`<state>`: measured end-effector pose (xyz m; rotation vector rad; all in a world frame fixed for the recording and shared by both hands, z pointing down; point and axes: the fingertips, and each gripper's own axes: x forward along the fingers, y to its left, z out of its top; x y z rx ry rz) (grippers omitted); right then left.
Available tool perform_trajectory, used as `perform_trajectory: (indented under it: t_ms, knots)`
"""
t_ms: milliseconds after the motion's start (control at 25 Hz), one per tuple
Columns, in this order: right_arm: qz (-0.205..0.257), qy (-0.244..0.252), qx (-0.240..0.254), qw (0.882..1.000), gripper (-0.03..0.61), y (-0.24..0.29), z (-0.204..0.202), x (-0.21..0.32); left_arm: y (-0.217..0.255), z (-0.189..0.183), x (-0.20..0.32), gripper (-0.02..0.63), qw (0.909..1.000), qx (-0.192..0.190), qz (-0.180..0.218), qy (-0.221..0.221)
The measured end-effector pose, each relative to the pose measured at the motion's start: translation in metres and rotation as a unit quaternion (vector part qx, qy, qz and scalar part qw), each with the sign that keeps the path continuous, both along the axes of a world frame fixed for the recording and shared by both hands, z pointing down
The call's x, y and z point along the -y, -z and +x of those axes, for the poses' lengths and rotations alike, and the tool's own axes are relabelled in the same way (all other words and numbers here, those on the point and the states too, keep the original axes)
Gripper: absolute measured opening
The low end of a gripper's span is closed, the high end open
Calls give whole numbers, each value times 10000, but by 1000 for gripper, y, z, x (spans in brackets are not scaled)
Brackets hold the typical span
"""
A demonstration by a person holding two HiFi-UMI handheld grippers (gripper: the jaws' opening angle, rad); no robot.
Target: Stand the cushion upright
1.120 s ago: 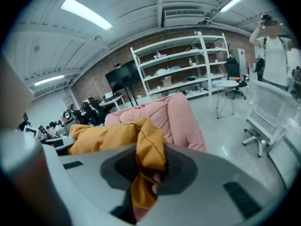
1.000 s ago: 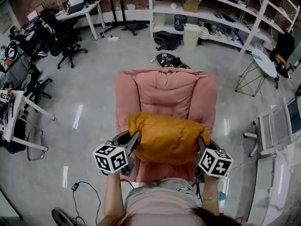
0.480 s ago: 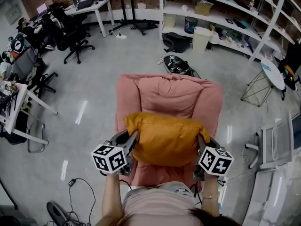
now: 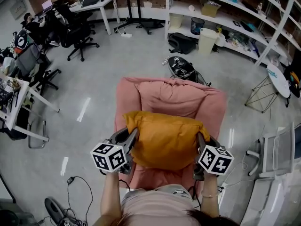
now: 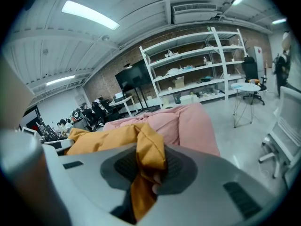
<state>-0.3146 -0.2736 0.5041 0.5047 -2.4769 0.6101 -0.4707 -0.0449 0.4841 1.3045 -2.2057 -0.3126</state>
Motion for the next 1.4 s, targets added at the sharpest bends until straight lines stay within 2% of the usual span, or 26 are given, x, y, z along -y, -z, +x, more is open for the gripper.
perform_trajectory:
  t_ms: [640, 1040, 1400]
  knots:
    - [-126, 424, -55, 9990, 91, -13, -55, 49, -6, -46, 43, 75, 9996, -6, -77, 257]
    - [-225, 504, 40, 9985, 91, -12, -79, 83, 0, -68, 74, 67, 9996, 113, -55, 272]
    - [-137, 575, 196, 9981, 91, -8, -111, 105, 3, -92, 91, 67, 9994, 178, -52, 287]
